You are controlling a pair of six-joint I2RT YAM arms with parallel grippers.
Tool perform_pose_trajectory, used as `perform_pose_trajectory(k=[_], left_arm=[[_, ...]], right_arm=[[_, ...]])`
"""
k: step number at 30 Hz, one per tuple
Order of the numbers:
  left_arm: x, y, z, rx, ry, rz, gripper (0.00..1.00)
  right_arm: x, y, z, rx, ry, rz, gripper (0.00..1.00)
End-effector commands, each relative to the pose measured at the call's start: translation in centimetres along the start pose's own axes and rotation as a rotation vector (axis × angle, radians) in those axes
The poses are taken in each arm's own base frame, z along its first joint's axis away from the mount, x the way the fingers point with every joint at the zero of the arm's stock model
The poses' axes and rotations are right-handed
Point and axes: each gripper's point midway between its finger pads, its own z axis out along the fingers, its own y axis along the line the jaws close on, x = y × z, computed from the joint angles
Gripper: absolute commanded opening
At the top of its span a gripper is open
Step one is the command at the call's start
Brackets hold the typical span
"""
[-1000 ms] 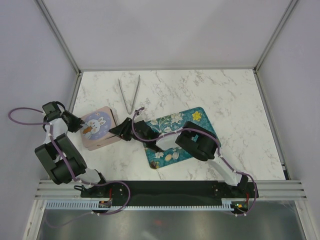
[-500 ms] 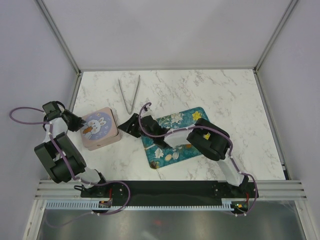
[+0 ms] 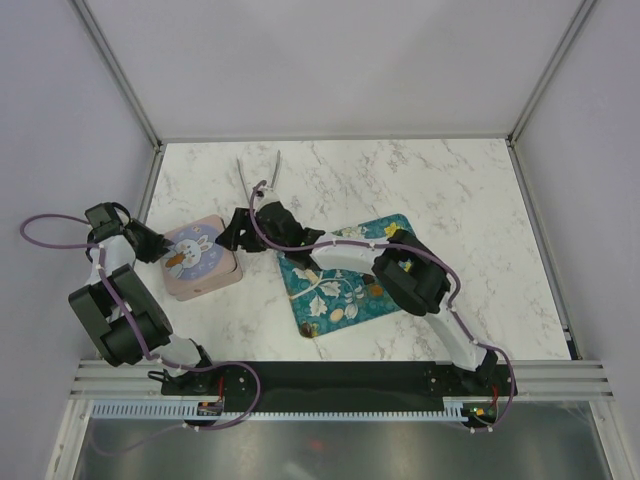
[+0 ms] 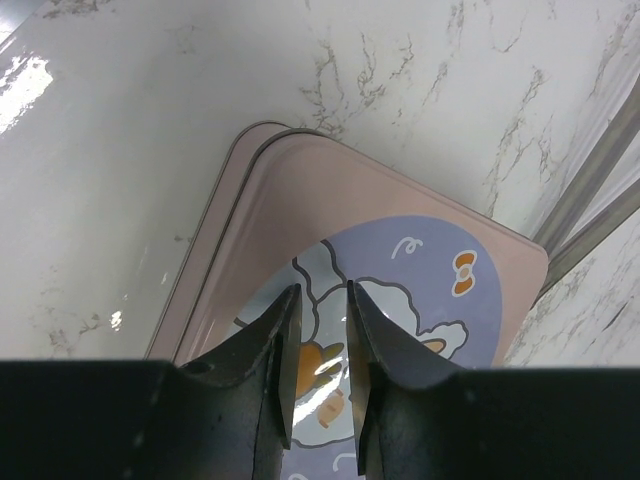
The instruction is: Pack the chocolate
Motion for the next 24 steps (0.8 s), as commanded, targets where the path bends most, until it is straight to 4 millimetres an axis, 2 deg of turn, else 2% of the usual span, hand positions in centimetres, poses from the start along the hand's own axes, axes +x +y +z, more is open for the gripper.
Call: perform_pose_trajectory(k=[1,2,8,10,11,13,14,18,24], left_arm=[[0.7,0.0,0.3,0.009,0.044,0.024,0.32],[0.5,0.0,0.2,0.009,0.040,0.026,0.32],[0.9,-0.7,0.4,0.051,0.064,0.024,0.32],[1.0,-1.1,0.3,0.072,0.070,0.026,0.33],[1.0,-1.2,0.2,0.077,0.069,0.027,0.33],[0.7,-1.6,-0.1,0.088,0.057,0.034,0.33],[0.4,-1.8,-0.4,0.091,0.046,0.037,0.33],[-0.8,-2.4,-1.6,0.086,-0.006,0.037,0.36],[-3.3,-0.6,-3.3,-0.063,-0.124,0.055,0.42]], right_arm=[[2.5,-3.2,1.3,0.075,0.110,-0.115,0.75],[1.9,-2.5,1.8,0.066,0.107,-0.128,0.75],[3.5,-5.2,2.2,0.133,0.159,-0.179,0.73],[3.9,-5.4,2.1,0.133,0.168,-0.183,0.69],[4.1,-5.8,2.0,0.141,0.174,-0.182,0.61],[3.9,-5.5,1.7,0.138,0.164,-0.183,0.54],[4.1,-6.0,1.5,0.147,0.167,-0.179,0.50],[3.8,-5.7,1.1,0.136,0.148,-0.170,0.45],[3.6,-5.1,1.1,0.118,0.145,-0.164,0.46]])
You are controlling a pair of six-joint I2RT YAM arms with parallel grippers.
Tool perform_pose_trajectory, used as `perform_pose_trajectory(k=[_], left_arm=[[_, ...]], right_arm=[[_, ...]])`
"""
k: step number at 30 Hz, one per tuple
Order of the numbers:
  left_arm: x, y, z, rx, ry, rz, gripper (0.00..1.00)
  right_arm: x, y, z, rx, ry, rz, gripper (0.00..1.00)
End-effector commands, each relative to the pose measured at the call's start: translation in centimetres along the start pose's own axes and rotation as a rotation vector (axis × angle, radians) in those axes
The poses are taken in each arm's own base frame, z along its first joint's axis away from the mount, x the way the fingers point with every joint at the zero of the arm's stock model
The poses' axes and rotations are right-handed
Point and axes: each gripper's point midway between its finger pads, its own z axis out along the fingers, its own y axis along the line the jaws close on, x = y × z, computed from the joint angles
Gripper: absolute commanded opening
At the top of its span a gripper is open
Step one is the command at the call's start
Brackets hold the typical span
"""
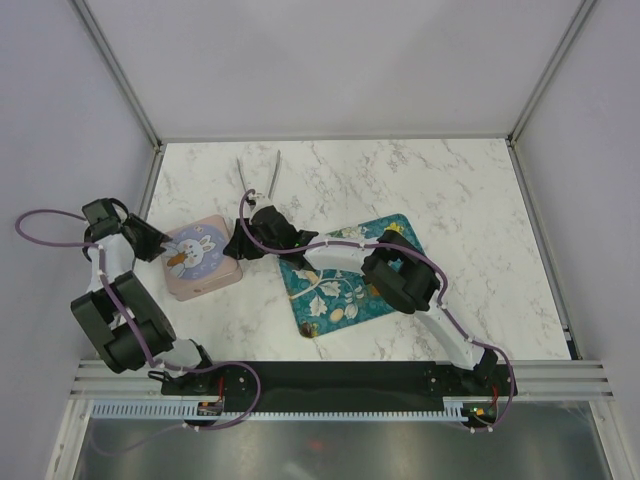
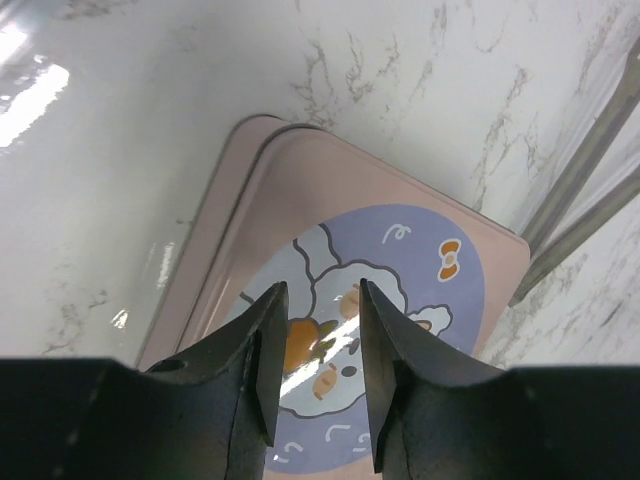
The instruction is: Pack the chocolate
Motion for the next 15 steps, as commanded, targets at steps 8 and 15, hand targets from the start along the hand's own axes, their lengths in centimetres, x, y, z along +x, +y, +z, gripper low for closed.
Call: perform_pose_trajectory(k=[8,15], left_arm=[[-1.1,0.9,-0.1,-0.062,-0.030,0.030,0.40],[0.2,1.8,1.8,-0.075,0.035,0.001,0.36]], right_arm=[[2.2,-2.5,-0.3,0.069,0.054,0.038,0.43],[5.8,-4.5,-0.5,0.065,0.116,0.123,0.36]])
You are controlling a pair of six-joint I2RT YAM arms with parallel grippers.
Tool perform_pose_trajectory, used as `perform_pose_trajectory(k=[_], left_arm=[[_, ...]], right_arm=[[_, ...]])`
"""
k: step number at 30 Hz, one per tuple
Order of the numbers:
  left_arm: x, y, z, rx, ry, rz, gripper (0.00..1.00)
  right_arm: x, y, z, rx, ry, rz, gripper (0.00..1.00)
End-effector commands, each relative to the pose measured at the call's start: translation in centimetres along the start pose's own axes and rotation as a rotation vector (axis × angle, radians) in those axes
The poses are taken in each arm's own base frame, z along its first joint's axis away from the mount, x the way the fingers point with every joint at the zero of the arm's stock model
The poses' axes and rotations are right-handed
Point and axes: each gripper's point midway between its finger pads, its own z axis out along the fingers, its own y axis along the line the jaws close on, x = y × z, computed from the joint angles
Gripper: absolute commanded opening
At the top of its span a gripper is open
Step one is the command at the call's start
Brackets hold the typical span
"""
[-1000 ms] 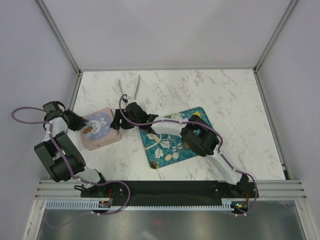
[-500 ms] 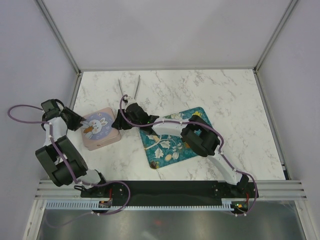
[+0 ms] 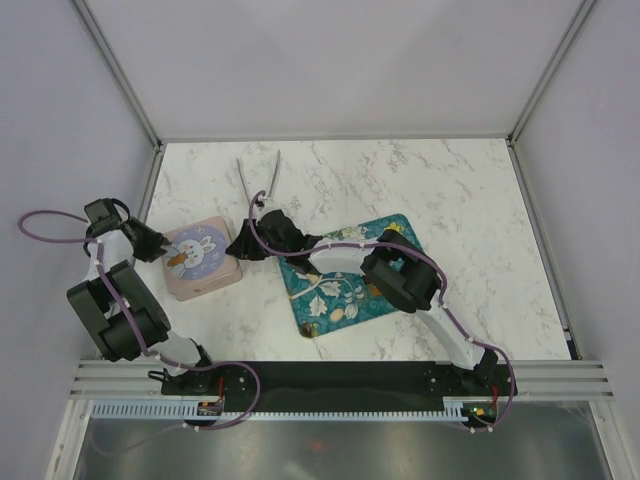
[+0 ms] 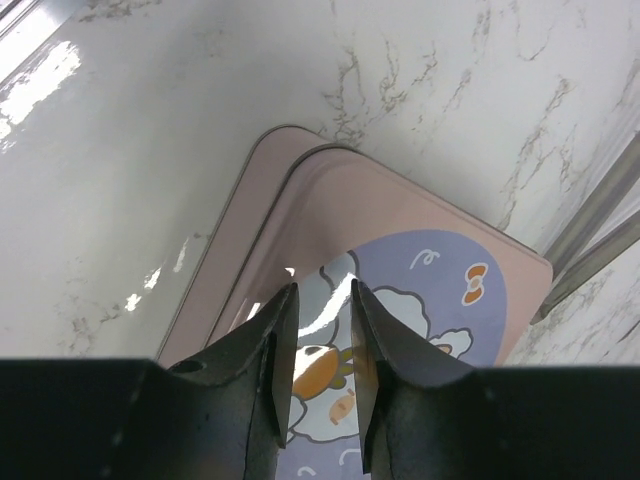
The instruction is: Pack the chocolate
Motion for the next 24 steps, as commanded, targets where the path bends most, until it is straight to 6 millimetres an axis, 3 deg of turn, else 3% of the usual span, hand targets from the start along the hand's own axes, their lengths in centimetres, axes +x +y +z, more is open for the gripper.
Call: perform_pose_trajectory(k=[1,9,15,21,24], left_arm=[[1.0,0.6,1.3,-0.005,0.044,0.001,0.35],[1.5,1.6,1.9,-0.042,0.054,0.000,0.34],[1.9,1.9,2.5,-0.053,0.073,-0.011,0.33],[0.9,-0.2,2.2,0.027,0.061,-0.007,0.33],[1.1,-1.6,2.2,0.063,0.076,0.018,0.33]], right_arm=[[6.1,-5.3,-0.7,0.112,0.163,0.071,0.34],[8.3,-7.6,-1.3,0.167,0.188,0.082,0.29],[10.5,-8.3,-1.1,0.243,0.227,0.086,0.27],[12.3,-5.7,-0.4,0.197,0.216,0.176,0.27],[11.8,-4.9,-0.4,0.169,0.178,0.206,0.25]])
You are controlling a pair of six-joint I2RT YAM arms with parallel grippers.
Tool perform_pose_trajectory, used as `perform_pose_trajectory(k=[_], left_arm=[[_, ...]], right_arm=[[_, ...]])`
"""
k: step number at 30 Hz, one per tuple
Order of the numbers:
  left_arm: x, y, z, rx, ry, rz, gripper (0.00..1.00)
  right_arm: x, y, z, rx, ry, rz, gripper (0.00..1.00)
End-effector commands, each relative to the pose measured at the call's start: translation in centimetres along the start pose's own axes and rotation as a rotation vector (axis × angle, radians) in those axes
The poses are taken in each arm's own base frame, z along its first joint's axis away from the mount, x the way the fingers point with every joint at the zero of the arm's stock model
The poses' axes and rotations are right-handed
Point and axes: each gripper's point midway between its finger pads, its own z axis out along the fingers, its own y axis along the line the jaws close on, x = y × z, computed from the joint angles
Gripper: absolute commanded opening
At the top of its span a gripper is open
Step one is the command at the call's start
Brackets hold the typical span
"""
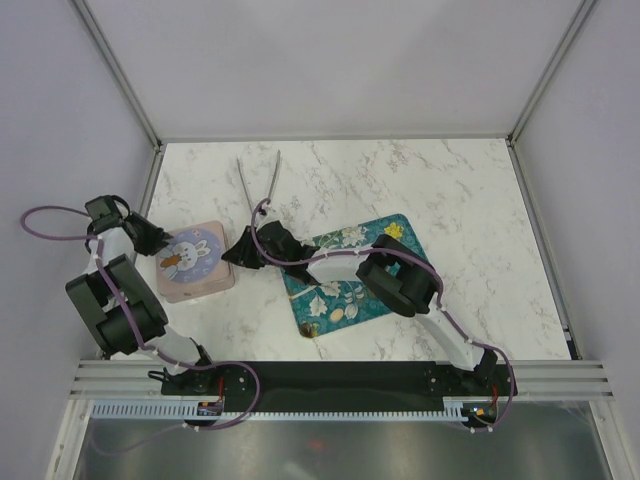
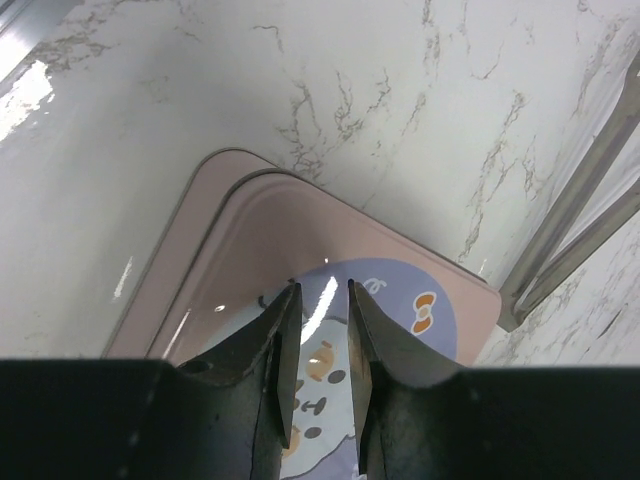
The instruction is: Pack the chocolate
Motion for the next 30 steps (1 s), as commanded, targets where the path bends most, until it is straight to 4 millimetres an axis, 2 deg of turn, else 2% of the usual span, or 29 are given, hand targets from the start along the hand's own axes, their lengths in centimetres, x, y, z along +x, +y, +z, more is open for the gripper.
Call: perform_pose_trajectory(k=[1,3,6,7,8,9,10,13,14,15,17,18,19,20,21,23,24,30], left_arm=[[2.3,0.1,1.0,-0.016,0.096,-0.002,0.33],[2.9,0.6,1.3,-0.037,0.111,-0.022,0.33],[3.9,1.6,1.9,-0.064,0.135,-0.030,0.33],[4.1,1.9,2.1,-0.072,0.144,-0.030,0.33],[4.2,2.0,2.2,-0.074,0.148,-0.028,0.32],[4.3,2.1,2.3,-0.076,0.152,-0.026,0.33],[4.3,2.0,2.3,-0.074,0.153,-0.025,0.33],[4.5,2.2,2.6,-0.075,0.162,-0.032,0.33],[4.6,2.1,2.6,-0.070,0.167,-0.032,0.33],[4.6,2.0,2.7,-0.067,0.168,-0.033,0.33],[4.6,2.0,2.6,-0.067,0.168,-0.032,0.33],[4.5,2.0,2.6,-0.067,0.166,-0.034,0.33],[4.5,1.9,2.6,-0.064,0.166,-0.031,0.33],[4.6,1.9,2.6,-0.062,0.168,-0.031,0.33],[4.5,1.8,2.5,-0.057,0.167,-0.031,0.33],[4.5,1.8,2.4,-0.058,0.166,-0.032,0.33],[4.6,1.8,2.4,-0.055,0.168,-0.030,0.33],[4.8,1.6,2.4,-0.045,0.176,-0.036,0.33]], right_arm=[[8.8,-7.6,-1.1,0.217,0.186,0.037,0.25],[8.0,-7.2,-1.4,0.211,0.161,0.031,0.26],[6.2,-6.4,-1.7,0.179,0.146,0.003,0.32],[5.1,-6.3,-1.9,0.162,0.145,0.004,0.34],[3.5,-5.0,-2.1,0.117,0.124,-0.016,0.36],[2.8,-4.6,-2.3,0.095,0.127,-0.024,0.40],[1.0,-4.5,-2.5,0.083,0.112,-0.025,0.42],[-2.3,-2.1,-3.1,0.006,0.095,-0.071,0.50],[-2.7,-1.4,-3.5,-0.007,0.111,-0.086,0.52],[-3.7,-0.4,-3.5,-0.029,0.100,-0.112,0.53],[-4.5,0.7,-3.7,-0.051,0.103,-0.138,0.50],[-4.9,2.3,-3.6,-0.088,0.111,-0.160,0.42],[-4.9,3.0,-3.5,-0.105,0.123,-0.159,0.35],[-4.5,2.4,-3.2,-0.091,0.149,-0.148,0.29],[-4.6,4.1,-3.1,-0.132,0.165,-0.136,0.19],[-4.1,4.7,-2.8,-0.149,0.187,-0.120,0.08],[-3.8,5.9,-2.8,-0.176,0.199,-0.122,0.00],[-0.3,9.6,-2.5,-0.282,0.288,-0.089,0.00]])
